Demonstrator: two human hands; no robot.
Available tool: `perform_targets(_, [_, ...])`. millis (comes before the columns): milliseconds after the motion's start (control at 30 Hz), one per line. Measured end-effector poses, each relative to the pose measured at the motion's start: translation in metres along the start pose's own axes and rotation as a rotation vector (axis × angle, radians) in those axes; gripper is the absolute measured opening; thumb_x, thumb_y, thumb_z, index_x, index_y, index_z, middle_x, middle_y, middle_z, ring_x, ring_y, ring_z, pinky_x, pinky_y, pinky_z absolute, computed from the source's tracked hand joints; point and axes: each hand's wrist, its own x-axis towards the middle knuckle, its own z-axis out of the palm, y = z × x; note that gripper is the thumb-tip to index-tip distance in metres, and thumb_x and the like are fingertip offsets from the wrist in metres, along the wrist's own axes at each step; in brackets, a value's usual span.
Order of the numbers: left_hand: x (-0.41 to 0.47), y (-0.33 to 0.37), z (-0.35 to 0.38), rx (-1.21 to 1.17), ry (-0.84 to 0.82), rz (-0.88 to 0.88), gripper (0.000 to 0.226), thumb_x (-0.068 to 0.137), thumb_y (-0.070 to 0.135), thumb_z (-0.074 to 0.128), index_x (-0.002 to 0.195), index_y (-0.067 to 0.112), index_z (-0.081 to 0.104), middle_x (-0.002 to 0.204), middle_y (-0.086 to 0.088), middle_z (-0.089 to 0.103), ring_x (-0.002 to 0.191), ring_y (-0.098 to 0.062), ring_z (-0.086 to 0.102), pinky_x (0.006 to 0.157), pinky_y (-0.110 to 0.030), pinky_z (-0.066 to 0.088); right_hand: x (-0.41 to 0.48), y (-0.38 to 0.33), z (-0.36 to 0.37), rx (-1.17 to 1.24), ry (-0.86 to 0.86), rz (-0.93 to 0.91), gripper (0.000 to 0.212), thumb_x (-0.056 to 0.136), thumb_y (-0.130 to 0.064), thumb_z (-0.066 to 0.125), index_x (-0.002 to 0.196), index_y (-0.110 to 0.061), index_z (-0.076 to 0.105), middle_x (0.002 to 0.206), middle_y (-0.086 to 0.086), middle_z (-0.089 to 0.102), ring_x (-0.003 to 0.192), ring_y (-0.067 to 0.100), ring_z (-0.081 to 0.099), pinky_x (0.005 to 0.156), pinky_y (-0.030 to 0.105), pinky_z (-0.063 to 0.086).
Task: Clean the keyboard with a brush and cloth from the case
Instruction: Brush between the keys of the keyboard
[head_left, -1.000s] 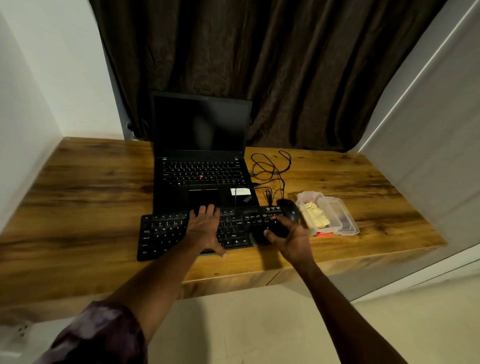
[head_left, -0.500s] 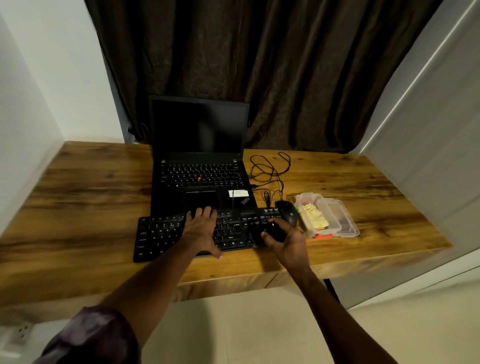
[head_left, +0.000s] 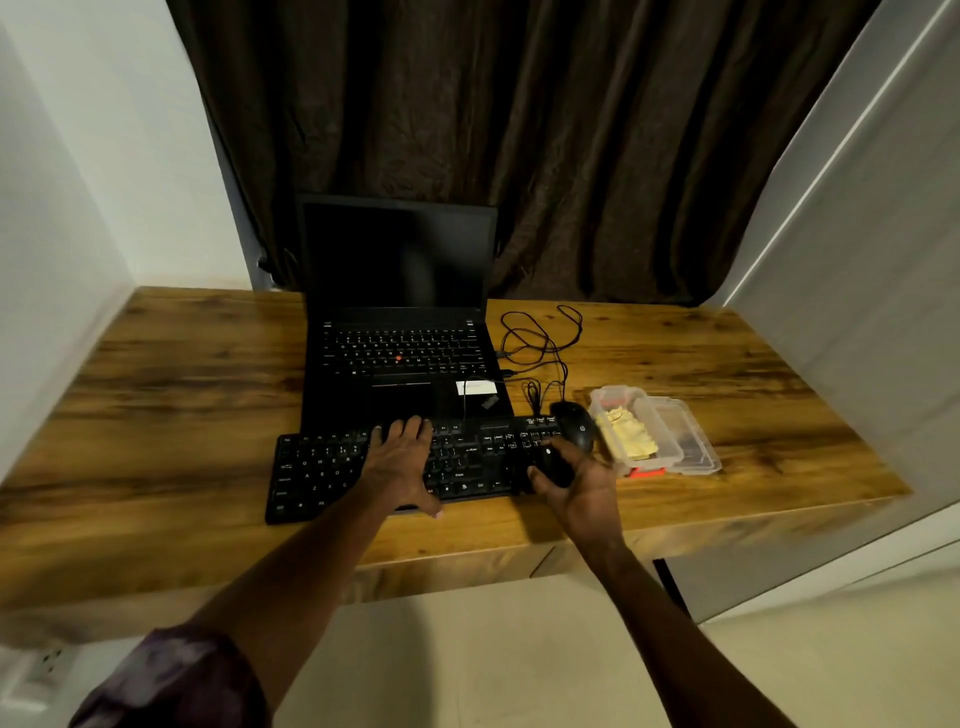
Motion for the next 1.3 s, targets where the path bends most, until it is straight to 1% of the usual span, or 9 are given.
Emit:
perform_targets(100, [-0.001, 0.000, 0.000, -0.006, -0.002, -0.004, 0.142, 0.058, 0.068, 0.083, 0.159, 0.009, 0.002, 0.163, -0.007, 0.010, 0.150, -0.030, 0.013, 0.123, -0.052, 0.012, 0.001, 0.002, 0.001, 0.044, -0.006, -0.009, 0.036, 0.082, -0.019, 0.078, 0.114, -0.031, 0.064, 0.106, -0.015, 0.065, 0.103, 0.002, 0.063, 0.089, 0.025, 0.056])
perform_targets(233, [-0.001, 0.001, -0.003, -0.010, -0.005, -0.006, 0.141, 0.057, 0.066, 0.084, 0.158, 0.009, 0.006, 0.161, -0.007, 0.013, 0.148, -0.030, 0.016, 0.122, -0.053, 0.015, 0.008, 0.015, -0.019, 0.048, 0.029, 0.040, 0.040, 0.084, -0.017, 0.076, 0.121, -0.022, 0.064, 0.115, 0.000, 0.070, 0.108, 0.012, 0.066, 0.091, 0.034, 0.058])
perform_targets(400, [0.000, 0.006, -0.008, 0.036, -0.027, -0.025, 0.140, 0.055, 0.066, 0.085, 0.158, 0.008, 0.009, 0.157, -0.008, 0.019, 0.144, -0.030, 0.022, 0.120, -0.055, 0.019, 0.017, 0.025, -0.038, -0.011, 0.097, 0.065, 0.042, 0.084, -0.015, 0.076, 0.125, -0.017, 0.065, 0.108, -0.001, 0.073, 0.103, 0.012, 0.068, 0.091, 0.032, 0.056])
perform_targets(600, [0.005, 0.017, -0.015, 0.108, -0.083, -0.054, 0.143, 0.053, 0.062, 0.088, 0.157, 0.007, 0.007, 0.158, -0.011, 0.019, 0.144, -0.034, 0.023, 0.118, -0.058, 0.020, 0.016, 0.016, -0.022, 0.043, -0.007, 0.038, 0.044, 0.084, -0.021, 0.077, 0.125, -0.021, 0.062, 0.117, 0.001, 0.068, 0.110, 0.014, 0.065, 0.094, 0.037, 0.057])
perform_targets(800, [0.008, 0.026, -0.021, 0.180, -0.119, -0.094, 0.140, 0.051, 0.060, 0.090, 0.156, 0.009, 0.012, 0.153, -0.009, 0.024, 0.139, -0.033, 0.030, 0.113, -0.059, 0.028, 0.020, 0.017, -0.029, -0.043, 0.004, 0.023, 0.047, 0.085, -0.018, 0.075, 0.130, -0.017, 0.061, 0.116, -0.005, 0.065, 0.111, 0.011, 0.061, 0.085, 0.010, 0.051])
perform_targets(933, [0.009, 0.027, -0.023, 0.196, -0.125, -0.102, 0.140, 0.052, 0.059, 0.090, 0.156, 0.008, 0.012, 0.153, -0.010, 0.023, 0.139, -0.033, 0.030, 0.114, -0.060, 0.027, 0.022, 0.028, -0.054, -0.118, 0.111, 0.020, 0.041, 0.085, -0.015, 0.076, 0.124, -0.015, 0.065, 0.109, 0.006, 0.073, 0.104, 0.018, 0.069, 0.089, 0.034, 0.058])
perform_targets(1067, [0.008, 0.026, -0.023, 0.192, -0.119, -0.096, 0.140, 0.052, 0.059, 0.090, 0.156, 0.008, 0.012, 0.154, -0.010, 0.022, 0.140, -0.033, 0.028, 0.115, -0.058, 0.026, 0.020, 0.025, -0.056, -0.137, 0.174, 0.000, 0.045, 0.085, -0.013, 0.076, 0.128, -0.010, 0.063, 0.108, 0.011, 0.073, 0.100, 0.021, 0.069, 0.085, 0.030, 0.056])
perform_targets(1200, [0.008, 0.026, -0.023, 0.183, -0.120, -0.090, 0.140, 0.052, 0.058, 0.090, 0.157, 0.008, 0.012, 0.156, -0.010, 0.021, 0.141, -0.034, 0.027, 0.116, -0.058, 0.024, 0.018, 0.020, -0.037, -0.080, 0.058, -0.009, 0.048, 0.085, -0.019, 0.075, 0.131, -0.022, 0.061, 0.119, 0.004, 0.069, 0.110, 0.017, 0.065, 0.095, 0.035, 0.055])
perform_targets(1300, [0.007, 0.025, -0.023, 0.191, -0.121, -0.088, 0.139, 0.053, 0.059, 0.090, 0.156, 0.009, 0.010, 0.156, -0.010, 0.020, 0.141, -0.033, 0.027, 0.116, -0.057, 0.025, 0.013, 0.012, -0.027, -0.025, -0.013, -0.003, 0.045, 0.085, -0.017, 0.075, 0.128, -0.019, 0.062, 0.117, -0.003, 0.066, 0.113, 0.015, 0.063, 0.098, 0.032, 0.053])
